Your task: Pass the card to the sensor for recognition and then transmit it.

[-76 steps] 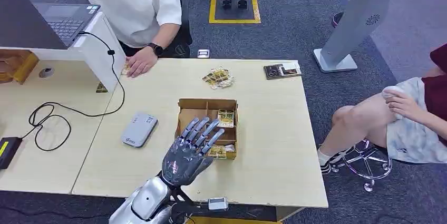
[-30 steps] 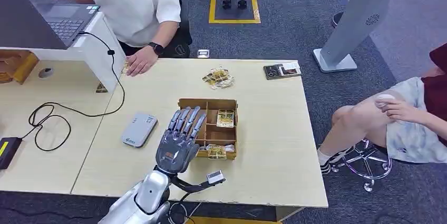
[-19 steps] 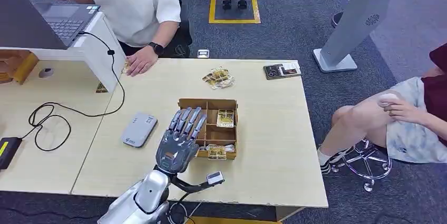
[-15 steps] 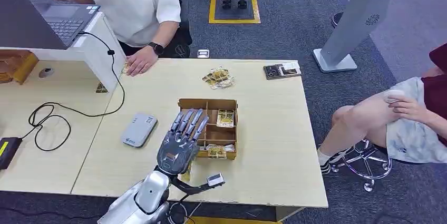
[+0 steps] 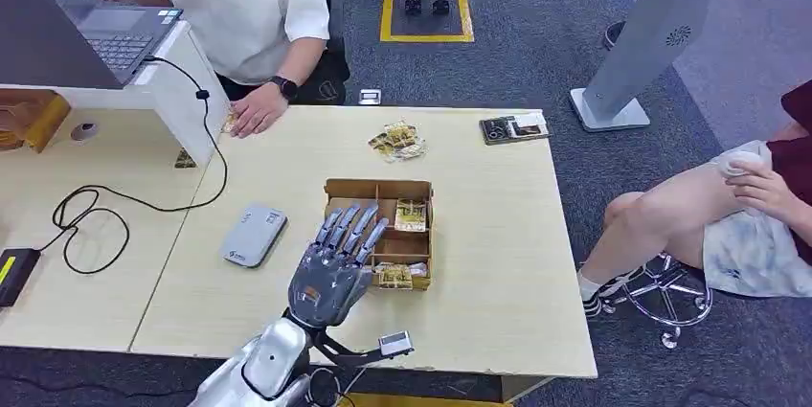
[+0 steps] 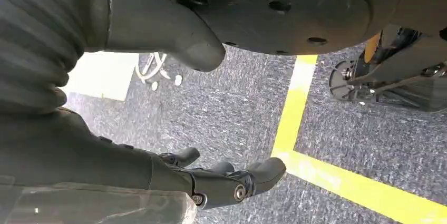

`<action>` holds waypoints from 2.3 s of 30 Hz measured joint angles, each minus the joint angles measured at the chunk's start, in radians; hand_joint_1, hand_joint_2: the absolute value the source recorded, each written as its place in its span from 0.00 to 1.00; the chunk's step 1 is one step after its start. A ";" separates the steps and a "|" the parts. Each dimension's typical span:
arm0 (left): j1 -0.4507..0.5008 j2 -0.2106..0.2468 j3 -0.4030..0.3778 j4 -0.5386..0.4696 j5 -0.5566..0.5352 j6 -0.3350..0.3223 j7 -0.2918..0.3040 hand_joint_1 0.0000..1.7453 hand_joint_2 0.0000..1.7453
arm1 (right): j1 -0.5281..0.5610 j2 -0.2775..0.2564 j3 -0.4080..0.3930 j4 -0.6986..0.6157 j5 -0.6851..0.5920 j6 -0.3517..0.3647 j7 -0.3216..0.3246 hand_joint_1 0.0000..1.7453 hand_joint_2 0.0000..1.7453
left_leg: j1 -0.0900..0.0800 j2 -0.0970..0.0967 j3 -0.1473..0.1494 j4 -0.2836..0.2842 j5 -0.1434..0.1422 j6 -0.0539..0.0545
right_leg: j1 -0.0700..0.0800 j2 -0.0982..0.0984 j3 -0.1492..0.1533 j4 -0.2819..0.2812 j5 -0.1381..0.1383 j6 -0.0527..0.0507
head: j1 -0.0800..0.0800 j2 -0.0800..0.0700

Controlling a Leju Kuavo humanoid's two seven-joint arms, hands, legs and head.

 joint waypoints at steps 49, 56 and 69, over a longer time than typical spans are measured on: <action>0.208 -0.019 0.296 -0.221 0.092 -0.001 -0.656 0.00 1.00 | 0.002 -0.001 0.000 0.000 -0.005 0.003 -0.009 0.00 1.00 | -0.001 0.000 0.001 0.000 0.000 0.000 | -0.001 0.000 0.000 0.000 0.000 0.000 | 0.000 0.000; 0.191 0.005 0.242 -0.194 0.016 -0.001 -0.440 0.00 1.00 | 0.002 -0.001 0.000 0.000 -0.005 0.003 -0.009 0.00 1.00 | -0.001 0.000 0.001 0.000 0.000 0.000 | -0.001 0.000 0.000 0.000 0.000 0.000 | 0.000 0.000; 0.107 0.065 0.043 -0.089 -0.018 -0.001 -0.225 0.00 1.00 | 0.002 -0.002 0.000 0.000 -0.003 0.006 -0.009 0.00 1.00 | -0.001 0.000 0.001 0.000 0.000 0.000 | -0.001 0.000 0.000 0.000 0.000 0.000 | 0.000 0.000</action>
